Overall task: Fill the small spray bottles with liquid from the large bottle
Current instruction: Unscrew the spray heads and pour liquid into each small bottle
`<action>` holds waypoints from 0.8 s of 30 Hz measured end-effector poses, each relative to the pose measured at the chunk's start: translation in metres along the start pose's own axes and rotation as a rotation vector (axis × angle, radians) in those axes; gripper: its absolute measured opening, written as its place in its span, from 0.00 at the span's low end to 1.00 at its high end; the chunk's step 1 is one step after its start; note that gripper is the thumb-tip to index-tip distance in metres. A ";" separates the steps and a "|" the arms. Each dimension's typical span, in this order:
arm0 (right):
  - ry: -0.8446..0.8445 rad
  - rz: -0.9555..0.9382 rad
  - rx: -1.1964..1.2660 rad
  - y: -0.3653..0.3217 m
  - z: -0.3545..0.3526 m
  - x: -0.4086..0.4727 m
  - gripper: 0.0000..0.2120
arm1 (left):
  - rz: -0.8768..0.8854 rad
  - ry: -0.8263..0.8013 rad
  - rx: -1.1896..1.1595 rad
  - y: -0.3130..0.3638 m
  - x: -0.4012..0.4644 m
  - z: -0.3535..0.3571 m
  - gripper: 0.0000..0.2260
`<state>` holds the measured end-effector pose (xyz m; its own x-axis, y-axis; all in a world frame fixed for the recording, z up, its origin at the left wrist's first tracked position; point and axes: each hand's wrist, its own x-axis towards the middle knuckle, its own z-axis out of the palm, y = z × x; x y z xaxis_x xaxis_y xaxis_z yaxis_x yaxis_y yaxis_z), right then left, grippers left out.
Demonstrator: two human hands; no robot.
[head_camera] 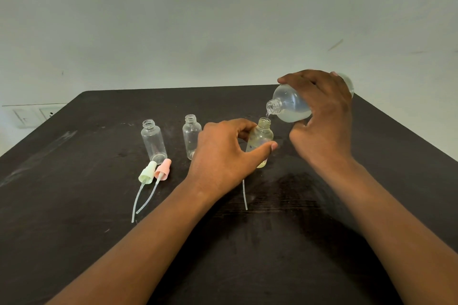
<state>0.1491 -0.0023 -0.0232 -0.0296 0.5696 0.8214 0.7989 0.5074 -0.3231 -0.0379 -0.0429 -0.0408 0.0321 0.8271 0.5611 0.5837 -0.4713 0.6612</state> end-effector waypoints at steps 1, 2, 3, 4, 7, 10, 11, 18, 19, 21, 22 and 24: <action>0.001 0.000 0.002 0.000 0.000 0.000 0.37 | 0.000 0.000 0.000 0.000 0.000 0.000 0.16; 0.001 0.000 0.004 0.000 0.000 0.000 0.37 | 0.001 0.000 0.000 0.000 0.000 0.000 0.16; 0.000 -0.001 0.006 0.000 0.000 0.000 0.37 | 0.003 -0.002 0.000 0.000 0.000 0.000 0.16; -0.001 -0.001 0.008 0.000 0.000 0.000 0.37 | 0.005 -0.003 -0.001 0.000 0.000 0.000 0.16; 0.004 -0.006 0.012 0.000 0.000 0.000 0.37 | 0.007 -0.008 0.004 0.000 0.000 0.000 0.17; 0.002 -0.010 0.005 0.000 0.000 0.001 0.37 | 0.006 -0.009 0.008 0.000 0.001 -0.001 0.18; 0.001 -0.009 0.004 0.000 0.000 0.001 0.37 | 0.004 -0.008 0.008 0.000 0.001 -0.001 0.18; 0.009 -0.008 0.010 -0.001 0.000 0.001 0.37 | 0.006 0.004 0.011 -0.001 0.001 0.000 0.17; 0.007 -0.010 0.008 -0.001 0.000 0.001 0.37 | 0.006 0.004 0.011 -0.001 0.001 0.000 0.17; 0.001 -0.013 0.001 -0.001 0.000 0.001 0.37 | 0.007 0.002 0.012 -0.001 0.000 0.000 0.17; -0.002 -0.013 -0.002 0.000 0.000 0.001 0.37 | 0.008 0.001 0.014 -0.001 0.000 0.000 0.17; -0.004 -0.010 -0.003 -0.001 0.000 0.001 0.37 | 0.009 -0.001 0.014 -0.001 0.000 -0.001 0.17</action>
<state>0.1483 -0.0019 -0.0224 -0.0404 0.5670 0.8227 0.8001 0.5116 -0.3133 -0.0389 -0.0426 -0.0409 0.0382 0.8232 0.5664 0.5943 -0.4744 0.6494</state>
